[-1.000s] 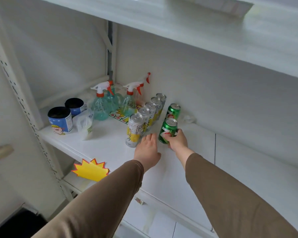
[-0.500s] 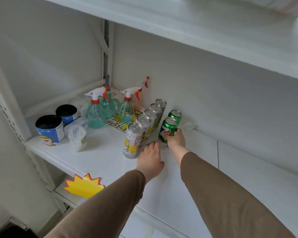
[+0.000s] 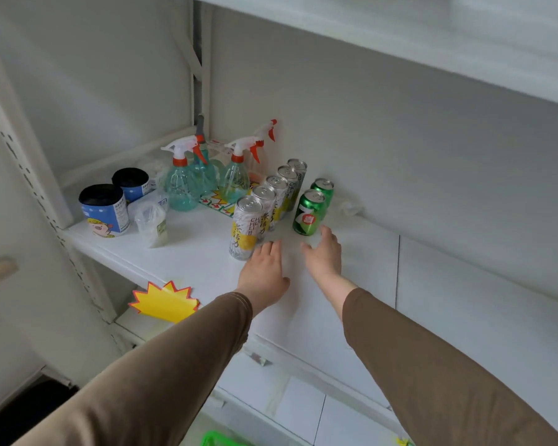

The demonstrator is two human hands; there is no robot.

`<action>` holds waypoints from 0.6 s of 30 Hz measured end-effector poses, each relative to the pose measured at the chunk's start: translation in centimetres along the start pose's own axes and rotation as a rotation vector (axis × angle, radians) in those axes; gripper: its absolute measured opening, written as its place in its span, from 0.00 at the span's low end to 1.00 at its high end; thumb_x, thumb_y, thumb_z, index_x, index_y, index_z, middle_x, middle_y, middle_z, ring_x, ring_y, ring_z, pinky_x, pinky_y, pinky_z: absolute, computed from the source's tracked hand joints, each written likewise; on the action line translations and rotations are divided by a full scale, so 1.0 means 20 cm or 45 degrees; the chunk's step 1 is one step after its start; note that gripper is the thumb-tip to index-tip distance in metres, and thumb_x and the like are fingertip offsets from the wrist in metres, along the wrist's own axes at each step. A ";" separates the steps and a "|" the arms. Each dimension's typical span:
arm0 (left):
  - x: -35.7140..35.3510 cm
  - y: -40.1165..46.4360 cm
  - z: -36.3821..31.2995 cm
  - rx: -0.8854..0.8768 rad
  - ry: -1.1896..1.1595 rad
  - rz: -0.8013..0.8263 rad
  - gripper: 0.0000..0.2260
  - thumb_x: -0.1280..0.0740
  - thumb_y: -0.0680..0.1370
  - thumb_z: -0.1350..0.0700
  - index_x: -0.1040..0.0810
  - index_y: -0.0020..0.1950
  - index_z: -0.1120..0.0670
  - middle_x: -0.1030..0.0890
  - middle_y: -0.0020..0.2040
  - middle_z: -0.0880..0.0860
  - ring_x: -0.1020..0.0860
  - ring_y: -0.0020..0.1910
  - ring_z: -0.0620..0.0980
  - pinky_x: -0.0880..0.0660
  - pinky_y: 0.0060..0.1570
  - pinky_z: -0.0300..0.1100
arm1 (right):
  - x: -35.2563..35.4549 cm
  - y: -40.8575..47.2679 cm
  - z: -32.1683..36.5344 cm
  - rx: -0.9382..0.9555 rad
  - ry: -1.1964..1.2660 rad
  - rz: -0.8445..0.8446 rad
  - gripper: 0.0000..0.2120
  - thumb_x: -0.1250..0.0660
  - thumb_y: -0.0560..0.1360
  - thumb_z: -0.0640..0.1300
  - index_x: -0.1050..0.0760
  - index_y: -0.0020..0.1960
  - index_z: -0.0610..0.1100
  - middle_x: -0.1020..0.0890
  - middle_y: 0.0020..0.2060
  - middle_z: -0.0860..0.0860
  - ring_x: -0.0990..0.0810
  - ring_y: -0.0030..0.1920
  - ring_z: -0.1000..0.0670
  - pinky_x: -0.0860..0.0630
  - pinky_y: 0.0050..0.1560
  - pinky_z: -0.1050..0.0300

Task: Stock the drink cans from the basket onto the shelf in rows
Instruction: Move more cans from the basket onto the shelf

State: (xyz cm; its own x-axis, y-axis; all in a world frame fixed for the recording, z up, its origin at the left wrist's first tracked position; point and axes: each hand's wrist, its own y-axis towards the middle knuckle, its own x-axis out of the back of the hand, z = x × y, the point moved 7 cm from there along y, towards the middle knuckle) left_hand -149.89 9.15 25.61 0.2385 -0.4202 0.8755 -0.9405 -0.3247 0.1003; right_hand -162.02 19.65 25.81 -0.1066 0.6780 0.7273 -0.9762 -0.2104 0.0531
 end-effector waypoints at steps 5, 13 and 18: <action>0.02 -0.20 0.03 -0.005 0.040 -0.033 0.36 0.31 0.74 0.52 0.45 0.77 0.57 0.36 0.73 0.56 0.37 0.71 0.57 0.31 0.65 0.50 | 0.03 -0.34 0.05 0.364 -0.188 0.036 0.29 0.33 0.78 0.42 0.37 0.77 0.44 0.30 0.73 0.46 0.37 0.72 0.42 0.34 0.68 0.49; 0.04 -0.69 0.11 -0.217 0.155 -0.197 0.36 0.29 0.72 0.51 0.40 0.76 0.60 0.37 0.75 0.60 0.37 0.73 0.60 0.37 0.71 0.53 | -0.03 -0.93 0.01 0.711 -0.372 -0.004 0.31 0.29 0.75 0.43 0.33 0.76 0.43 0.31 0.75 0.44 0.34 0.73 0.40 0.36 0.74 0.46; -0.04 -1.10 0.23 -0.252 0.172 -0.249 0.35 0.32 0.73 0.50 0.41 0.77 0.57 0.42 0.78 0.60 0.43 0.77 0.60 0.40 0.73 0.56 | -0.10 -1.35 -0.08 0.874 -0.455 -0.072 0.30 0.31 0.76 0.47 0.33 0.75 0.46 0.35 0.77 0.46 0.39 0.76 0.41 0.42 0.77 0.40</action>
State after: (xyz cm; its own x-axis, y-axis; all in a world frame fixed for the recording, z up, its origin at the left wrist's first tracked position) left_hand -128.39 12.80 20.52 0.3978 -0.2455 0.8840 -0.9119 -0.2114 0.3517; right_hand -135.80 25.08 21.75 0.1212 0.4570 0.8812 -0.6299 -0.6507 0.4241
